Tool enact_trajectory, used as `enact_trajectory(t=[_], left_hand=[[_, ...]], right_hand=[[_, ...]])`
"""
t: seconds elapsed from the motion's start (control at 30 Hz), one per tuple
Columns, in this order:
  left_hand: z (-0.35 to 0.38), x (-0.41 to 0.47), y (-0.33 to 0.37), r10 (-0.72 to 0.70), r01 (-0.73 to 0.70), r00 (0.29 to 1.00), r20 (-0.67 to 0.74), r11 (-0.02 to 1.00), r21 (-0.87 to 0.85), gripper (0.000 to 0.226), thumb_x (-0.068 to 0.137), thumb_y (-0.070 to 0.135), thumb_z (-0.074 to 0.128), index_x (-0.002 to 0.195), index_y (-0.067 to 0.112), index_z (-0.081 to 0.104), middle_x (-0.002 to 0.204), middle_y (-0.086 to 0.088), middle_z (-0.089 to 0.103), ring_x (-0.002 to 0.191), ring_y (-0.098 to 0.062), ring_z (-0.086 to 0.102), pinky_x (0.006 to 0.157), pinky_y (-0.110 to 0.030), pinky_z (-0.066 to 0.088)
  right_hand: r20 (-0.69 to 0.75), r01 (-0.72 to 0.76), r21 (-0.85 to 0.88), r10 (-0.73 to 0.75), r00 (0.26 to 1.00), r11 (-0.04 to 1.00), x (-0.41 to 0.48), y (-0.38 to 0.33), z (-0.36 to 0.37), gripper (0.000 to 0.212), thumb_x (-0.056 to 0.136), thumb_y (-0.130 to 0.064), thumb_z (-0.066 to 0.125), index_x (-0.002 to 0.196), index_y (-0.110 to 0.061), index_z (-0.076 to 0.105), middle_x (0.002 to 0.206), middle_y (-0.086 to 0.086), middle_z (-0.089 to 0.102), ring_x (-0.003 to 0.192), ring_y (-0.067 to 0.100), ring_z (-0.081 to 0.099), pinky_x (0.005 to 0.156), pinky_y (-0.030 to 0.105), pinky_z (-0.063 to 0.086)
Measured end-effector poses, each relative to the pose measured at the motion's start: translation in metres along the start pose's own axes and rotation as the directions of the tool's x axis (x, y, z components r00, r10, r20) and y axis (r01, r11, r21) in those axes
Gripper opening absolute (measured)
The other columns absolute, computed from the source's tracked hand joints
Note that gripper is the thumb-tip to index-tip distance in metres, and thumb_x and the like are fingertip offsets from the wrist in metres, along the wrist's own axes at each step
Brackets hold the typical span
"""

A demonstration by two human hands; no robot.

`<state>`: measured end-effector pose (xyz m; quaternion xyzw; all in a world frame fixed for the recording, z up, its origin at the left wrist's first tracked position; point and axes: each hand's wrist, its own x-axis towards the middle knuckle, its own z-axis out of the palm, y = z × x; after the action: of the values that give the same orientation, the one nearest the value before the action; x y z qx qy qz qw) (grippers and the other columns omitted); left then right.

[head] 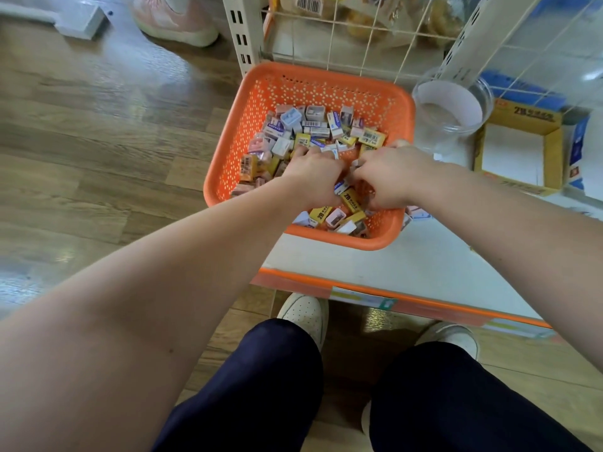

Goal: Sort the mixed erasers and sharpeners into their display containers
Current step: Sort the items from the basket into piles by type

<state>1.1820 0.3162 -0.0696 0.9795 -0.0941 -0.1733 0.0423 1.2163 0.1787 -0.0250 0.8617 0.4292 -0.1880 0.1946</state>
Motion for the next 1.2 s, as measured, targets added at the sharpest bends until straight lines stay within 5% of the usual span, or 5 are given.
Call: enact_trajectory(t=[0.2, 0.5, 0.83, 1.0, 1.2], left_hand=[[-0.002, 0.000, -0.004, -0.060, 0.054, 0.996, -0.061, 0.994, -0.093, 0.041, 0.080, 0.041, 0.063, 0.114, 0.019, 0.060, 0.107, -0.001, 0.064, 0.105, -0.026, 0.053, 0.101, -0.039, 0.031], [-0.014, -0.003, -0.003, -0.184, 0.159, 0.981, -0.060, 0.943, -0.293, 0.036, 0.080, 0.038, 0.062, 0.110, 0.018, 0.064, 0.098, -0.001, 0.066, 0.088, -0.021, 0.056, 0.077, -0.032, 0.045], [-0.018, 0.001, -0.003, -0.177, 0.174, 0.984, 0.016, 0.944, -0.280, 0.037, 0.079, 0.039, 0.062, 0.106, 0.015, 0.069, 0.096, -0.003, 0.069, 0.087, -0.022, 0.061, 0.073, -0.032, 0.046], [-0.025, -0.005, -0.012, -0.219, 0.133, 0.973, -0.067, 0.777, -0.615, 0.016, 0.077, 0.023, 0.066, 0.092, 0.019, 0.070, 0.078, 0.009, 0.064, 0.062, 0.000, 0.053, 0.052, -0.010, 0.042], [-0.028, -0.010, -0.025, -0.374, 0.053, 0.902, -0.214, 0.589, -0.806, 0.023, 0.083, 0.013, 0.060, 0.103, 0.018, 0.069, 0.086, 0.005, 0.066, 0.066, -0.001, 0.055, 0.070, -0.014, 0.051]], right_hand=[[-0.137, -0.120, 0.184, 0.146, 0.980, 0.976, 0.003, 0.000, 0.004, 0.040, 0.086, -0.024, 0.056, 0.126, -0.020, 0.051, 0.116, 0.004, 0.057, 0.109, 0.024, 0.053, 0.093, 0.039, 0.035], [-0.147, -0.180, 0.134, 0.200, 0.969, 0.974, 0.002, -0.005, 0.005, 0.028, 0.085, -0.016, 0.057, 0.112, -0.019, 0.055, 0.109, 0.005, 0.060, 0.103, 0.026, 0.055, 0.094, 0.037, 0.035], [-0.070, -0.139, 0.139, 0.150, 0.986, 0.981, 0.000, -0.004, -0.001, 0.026, 0.083, -0.019, 0.053, 0.107, -0.022, 0.063, 0.094, 0.001, 0.063, 0.091, 0.023, 0.056, 0.092, 0.036, 0.033], [-0.070, -0.117, 0.382, 0.155, 0.985, 0.917, -0.003, 0.004, -0.012, 0.039, 0.084, -0.006, 0.049, 0.117, -0.019, 0.063, 0.108, 0.005, 0.064, 0.097, 0.024, 0.055, 0.078, 0.029, 0.034], [-0.220, -0.041, 0.606, 0.217, 0.951, 0.794, -0.008, 0.020, -0.014, 0.040, 0.090, 0.002, 0.044, 0.118, -0.020, 0.064, 0.124, 0.000, 0.061, 0.111, 0.017, 0.054, 0.083, 0.020, 0.035]])
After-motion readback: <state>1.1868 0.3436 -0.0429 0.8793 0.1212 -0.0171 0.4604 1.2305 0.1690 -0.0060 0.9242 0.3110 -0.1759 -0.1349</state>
